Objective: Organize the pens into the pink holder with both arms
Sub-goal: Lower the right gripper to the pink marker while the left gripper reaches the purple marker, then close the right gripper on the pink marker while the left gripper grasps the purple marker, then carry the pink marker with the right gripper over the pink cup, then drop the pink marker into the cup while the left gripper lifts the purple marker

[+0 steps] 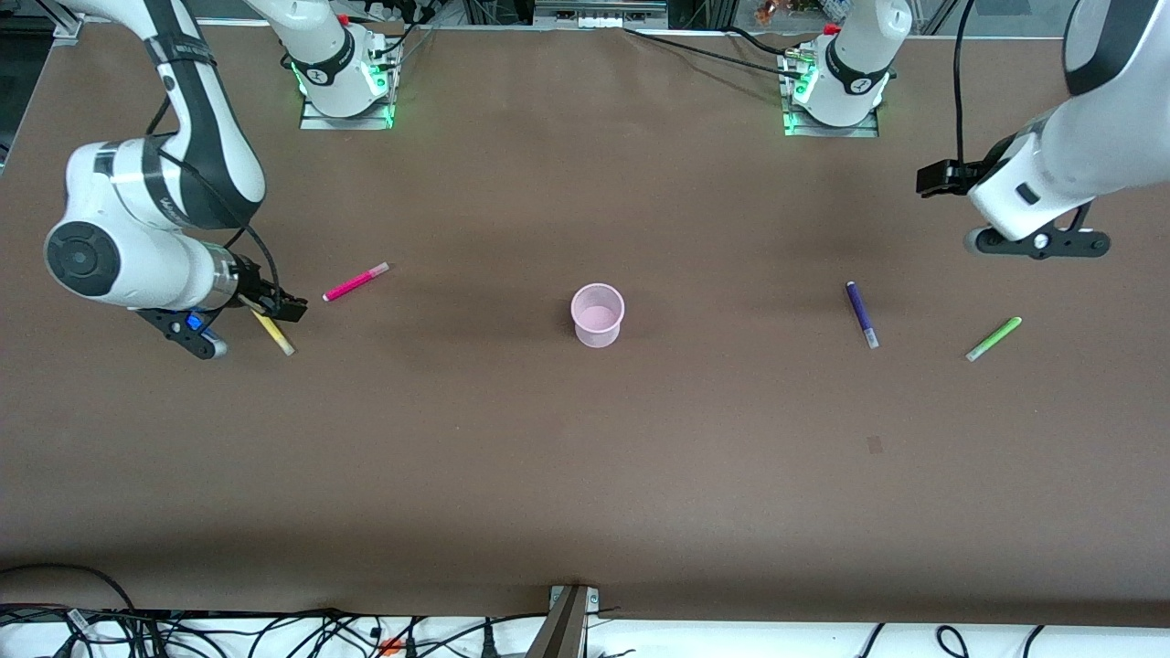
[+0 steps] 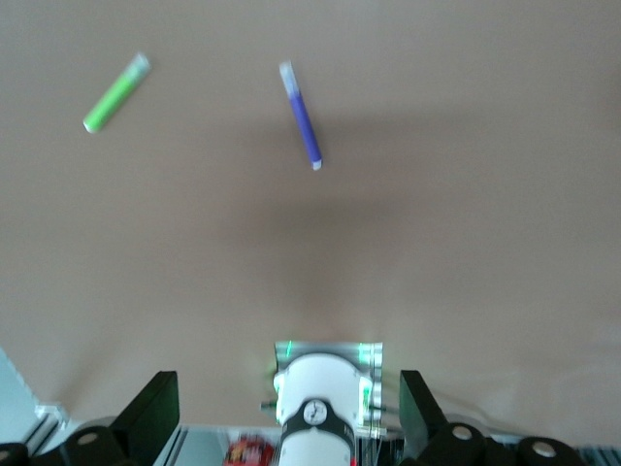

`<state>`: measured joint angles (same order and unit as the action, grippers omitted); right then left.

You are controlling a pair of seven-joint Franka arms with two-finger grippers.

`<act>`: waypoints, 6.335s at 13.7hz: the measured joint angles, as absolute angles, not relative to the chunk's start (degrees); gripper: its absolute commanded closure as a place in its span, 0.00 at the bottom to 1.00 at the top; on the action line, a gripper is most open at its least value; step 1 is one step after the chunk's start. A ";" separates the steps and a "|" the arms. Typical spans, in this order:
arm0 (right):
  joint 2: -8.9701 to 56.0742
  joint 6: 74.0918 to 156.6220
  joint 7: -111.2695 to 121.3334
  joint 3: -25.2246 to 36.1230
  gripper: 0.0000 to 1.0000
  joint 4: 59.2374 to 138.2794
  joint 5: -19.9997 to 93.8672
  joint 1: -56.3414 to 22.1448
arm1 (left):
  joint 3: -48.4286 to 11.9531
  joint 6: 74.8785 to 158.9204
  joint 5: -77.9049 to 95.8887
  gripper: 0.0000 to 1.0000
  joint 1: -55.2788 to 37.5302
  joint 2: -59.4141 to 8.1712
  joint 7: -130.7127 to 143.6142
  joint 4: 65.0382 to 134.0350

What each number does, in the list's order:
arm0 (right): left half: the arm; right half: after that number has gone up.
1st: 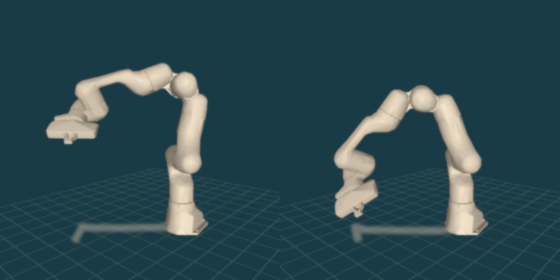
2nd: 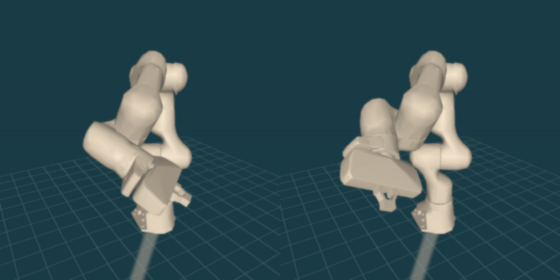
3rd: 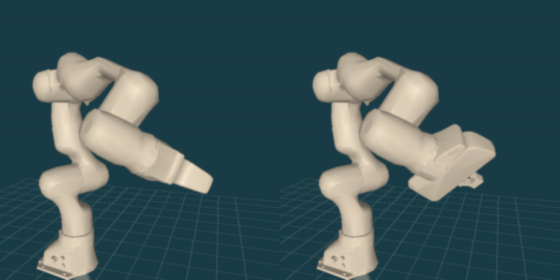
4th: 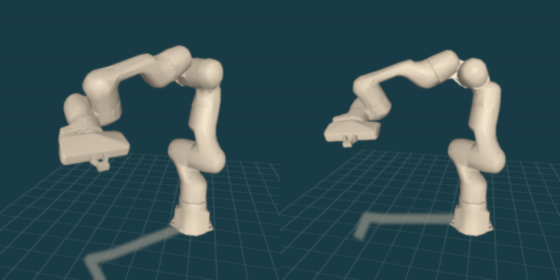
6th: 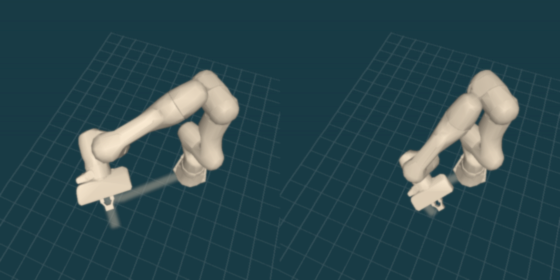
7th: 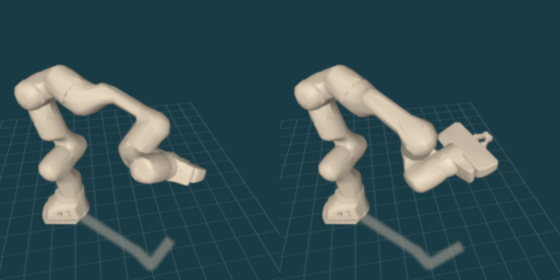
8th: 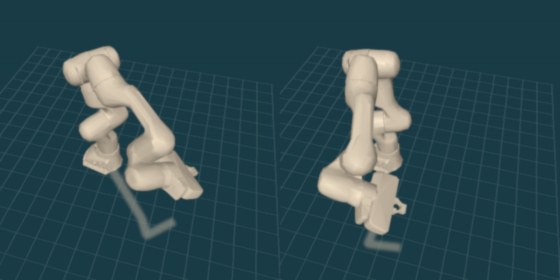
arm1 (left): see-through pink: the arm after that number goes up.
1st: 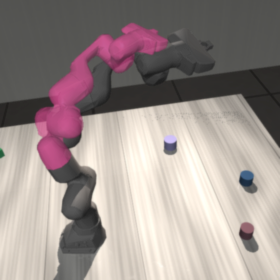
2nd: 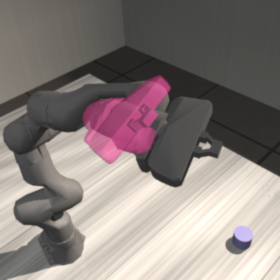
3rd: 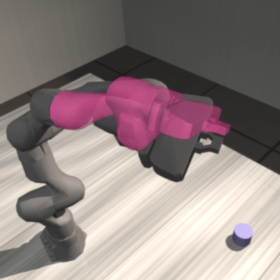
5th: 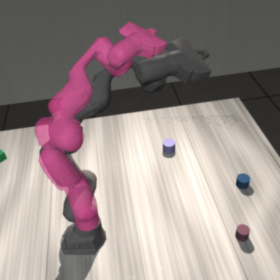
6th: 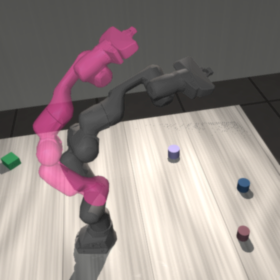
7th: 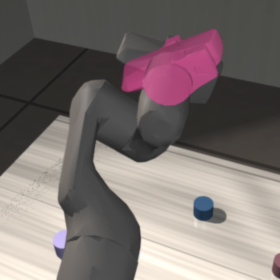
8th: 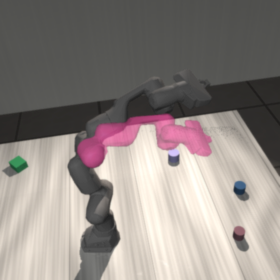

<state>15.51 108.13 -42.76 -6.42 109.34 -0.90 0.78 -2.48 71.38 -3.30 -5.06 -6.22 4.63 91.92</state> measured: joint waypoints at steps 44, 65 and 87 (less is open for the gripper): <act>18.41 103.87 -88.12 -14.06 1.00 92.86 -7.69 -13.41 | -2.16 146.38 -3.30 0.87 -0.22 -18.19 15.59 137.38; 41.14 107.40 -128.09 -9.57 1.00 70.85 -32.44 -41.49 | -2.32 97.57 0.61 1.00 -0.25 -16.09 17.60 106.85; 45.27 105.70 -132.44 -3.80 0.77 71.42 -38.77 -49.65 | -1.53 64.12 31.71 1.00 3.59 -18.46 41.04 87.10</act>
<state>45.27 105.70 -132.44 -3.80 71.42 -38.77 -49.65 -1.53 64.12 31.71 3.59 -18.46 41.04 87.10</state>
